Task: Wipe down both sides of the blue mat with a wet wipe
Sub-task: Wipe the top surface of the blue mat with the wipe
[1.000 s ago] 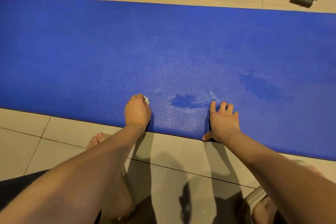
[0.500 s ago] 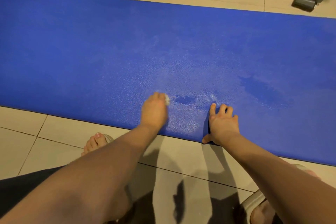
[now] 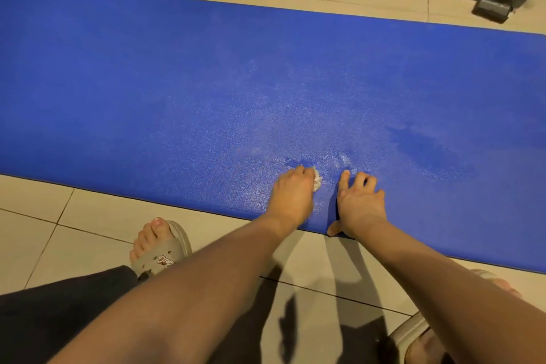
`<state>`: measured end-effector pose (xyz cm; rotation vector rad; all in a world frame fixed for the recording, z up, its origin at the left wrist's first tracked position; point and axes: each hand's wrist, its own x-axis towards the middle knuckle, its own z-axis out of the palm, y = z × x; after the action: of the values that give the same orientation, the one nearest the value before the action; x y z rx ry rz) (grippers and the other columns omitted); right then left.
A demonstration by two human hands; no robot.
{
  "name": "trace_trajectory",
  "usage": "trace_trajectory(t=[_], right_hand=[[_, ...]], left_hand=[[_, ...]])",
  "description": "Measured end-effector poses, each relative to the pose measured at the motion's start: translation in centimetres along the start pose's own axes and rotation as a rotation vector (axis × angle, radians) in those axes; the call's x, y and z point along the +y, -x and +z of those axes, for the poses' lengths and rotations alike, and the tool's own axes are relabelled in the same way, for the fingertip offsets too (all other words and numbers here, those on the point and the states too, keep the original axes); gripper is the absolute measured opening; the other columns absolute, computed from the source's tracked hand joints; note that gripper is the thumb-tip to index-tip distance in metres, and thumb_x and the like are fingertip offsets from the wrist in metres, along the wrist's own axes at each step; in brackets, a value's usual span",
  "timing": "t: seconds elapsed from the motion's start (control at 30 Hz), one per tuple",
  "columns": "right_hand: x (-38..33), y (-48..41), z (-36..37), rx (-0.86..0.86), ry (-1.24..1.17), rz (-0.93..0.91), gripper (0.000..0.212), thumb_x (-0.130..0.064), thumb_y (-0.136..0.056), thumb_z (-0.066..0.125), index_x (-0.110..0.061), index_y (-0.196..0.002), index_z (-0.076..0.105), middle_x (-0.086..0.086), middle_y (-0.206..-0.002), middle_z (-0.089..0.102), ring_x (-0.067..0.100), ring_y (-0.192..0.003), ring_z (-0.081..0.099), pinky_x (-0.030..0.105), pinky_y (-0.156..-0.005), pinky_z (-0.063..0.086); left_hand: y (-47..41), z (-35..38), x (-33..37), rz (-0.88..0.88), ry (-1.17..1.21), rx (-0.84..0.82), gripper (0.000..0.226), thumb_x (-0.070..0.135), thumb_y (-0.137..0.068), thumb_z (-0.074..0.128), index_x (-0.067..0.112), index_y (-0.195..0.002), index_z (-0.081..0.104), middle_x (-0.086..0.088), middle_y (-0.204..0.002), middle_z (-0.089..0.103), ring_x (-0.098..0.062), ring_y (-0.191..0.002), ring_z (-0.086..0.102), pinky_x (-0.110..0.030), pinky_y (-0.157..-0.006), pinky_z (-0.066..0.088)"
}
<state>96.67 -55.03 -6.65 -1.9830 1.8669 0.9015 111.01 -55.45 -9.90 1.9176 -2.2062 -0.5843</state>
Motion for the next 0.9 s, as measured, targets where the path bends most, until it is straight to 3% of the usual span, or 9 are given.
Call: trace_trajectory(t=[0.07, 0.23, 0.33, 0.57, 0.67, 0.73, 0.8, 0.9], right_hand=[[0.2, 0.0, 0.1, 0.003, -0.004, -0.004, 0.147, -0.075, -0.059, 0.079, -0.005, -0.157, -0.004, 0.026, -0.147, 0.022, 0.045, -0.136, 0.026, 0.047, -0.102, 0.042], [0.2, 0.0, 0.1, 0.001, -0.007, -0.009, 0.148, -0.076, -0.058, 0.079, -0.005, -0.157, -0.005, 0.026, -0.148, 0.022, 0.045, -0.137, 0.025, 0.048, -0.103, 0.041], [0.1, -0.1, 0.1, -0.010, -0.009, 0.000, 0.149, -0.076, -0.058, 0.080, -0.005, -0.157, -0.005, 0.027, -0.148, 0.022, 0.046, -0.137, 0.025, 0.049, -0.103, 0.041], [0.0, 0.0, 0.0, -0.003, 0.001, 0.015, 0.149, -0.075, -0.056, 0.080, -0.004, -0.157, -0.003, 0.026, -0.145, 0.024, 0.045, -0.135, 0.027, 0.046, -0.099, 0.043], [0.0, 0.1, 0.0, 0.003, -0.003, 0.009, 0.149, -0.076, -0.056, 0.079, -0.004, -0.157, -0.003, 0.024, -0.144, 0.024, 0.043, -0.134, 0.028, 0.044, -0.098, 0.044], [0.2, 0.2, -0.2, 0.008, -0.013, -0.003, 0.149, -0.077, -0.055, 0.080, -0.005, -0.157, -0.002, 0.024, -0.144, 0.025, 0.043, -0.134, 0.029, 0.045, -0.100, 0.044], [0.5, 0.4, -0.4, 0.015, -0.034, -0.017, 0.148, -0.077, -0.054, 0.080, -0.007, -0.158, 0.000, 0.022, -0.144, 0.025, 0.042, -0.134, 0.029, 0.046, -0.101, 0.043], [1.1, 0.7, -0.5, 0.021, -0.093, -0.032, 0.140, -0.079, -0.056, 0.076, -0.013, -0.158, 0.006, 0.018, -0.144, 0.026, 0.038, -0.132, 0.030, 0.044, -0.101, 0.044]], left_hand=[[-0.5, -1.5, -2.6, 0.020, -0.096, 0.011, 0.028, 0.005, -0.089, 0.056, 0.016, -0.114, 0.061, -0.006, -0.112, 0.064, -0.030, -0.101, 0.063, -0.038, -0.086, 0.046], [-2.1, -4.5, -11.2, -0.341, -0.070, 0.198, 0.022, 0.009, -0.088, 0.055, 0.015, -0.106, 0.066, -0.008, -0.108, 0.069, -0.032, -0.098, 0.065, -0.042, -0.085, 0.049], [-2.4, -4.3, -10.2, -0.435, 0.016, 0.214, 0.017, 0.010, -0.093, 0.055, 0.009, -0.105, 0.066, -0.011, -0.111, 0.068, -0.035, -0.100, 0.064, -0.044, -0.085, 0.051], [-1.3, 0.6, 0.6, -0.149, 0.112, 0.055, 0.015, 0.010, -0.093, 0.057, 0.017, -0.103, 0.064, -0.005, -0.104, 0.067, -0.028, -0.095, 0.064, -0.041, -0.078, 0.051], [-0.6, 0.3, 1.1, -0.010, -0.017, 0.026, 0.016, 0.017, -0.097, 0.054, 0.016, -0.110, 0.062, -0.006, -0.112, 0.061, -0.029, -0.103, 0.058, -0.041, -0.084, 0.046], [-1.0, -1.3, -0.6, -0.023, -0.052, 0.020, 0.016, 0.022, -0.096, 0.054, 0.014, -0.107, 0.064, -0.006, -0.110, 0.060, -0.028, -0.100, 0.057, -0.041, -0.085, 0.045], [-1.7, -3.2, -2.6, -0.255, 0.160, 0.036, 0.014, 0.026, -0.095, 0.060, 0.013, -0.093, 0.065, -0.005, -0.097, 0.064, -0.024, -0.087, 0.058, -0.037, -0.076, 0.047], [-2.8, -5.8, -5.3, -0.750, 0.906, 0.051, 0.017, 0.010, -0.093, 0.062, 0.015, -0.077, 0.061, -0.005, -0.076, 0.066, -0.017, -0.065, 0.058, -0.027, -0.059, 0.046]])
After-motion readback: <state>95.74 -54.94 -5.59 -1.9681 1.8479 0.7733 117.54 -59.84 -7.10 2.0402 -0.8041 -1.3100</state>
